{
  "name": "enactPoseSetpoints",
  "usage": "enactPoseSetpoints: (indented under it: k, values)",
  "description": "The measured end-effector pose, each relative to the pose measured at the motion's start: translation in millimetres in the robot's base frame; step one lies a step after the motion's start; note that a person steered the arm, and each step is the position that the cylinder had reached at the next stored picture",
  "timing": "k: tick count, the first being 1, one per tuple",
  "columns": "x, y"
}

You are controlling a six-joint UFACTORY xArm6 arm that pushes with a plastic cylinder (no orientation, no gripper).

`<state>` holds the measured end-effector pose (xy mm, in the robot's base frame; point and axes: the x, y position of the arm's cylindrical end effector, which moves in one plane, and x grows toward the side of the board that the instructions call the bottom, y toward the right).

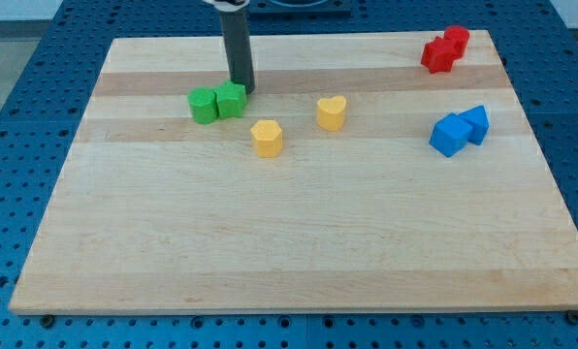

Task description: Move the green blocks to the center left

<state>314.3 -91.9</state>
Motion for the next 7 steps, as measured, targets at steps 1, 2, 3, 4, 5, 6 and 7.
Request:
enactPoseSetpoints:
  k: [1, 2, 3, 4, 5, 6, 7]
  values:
    - [9, -7]
    - [24, -7]
    - [39, -8]
    - [57, -9]
    - [75, -9]
    - [95, -13]
    - [106, -32]
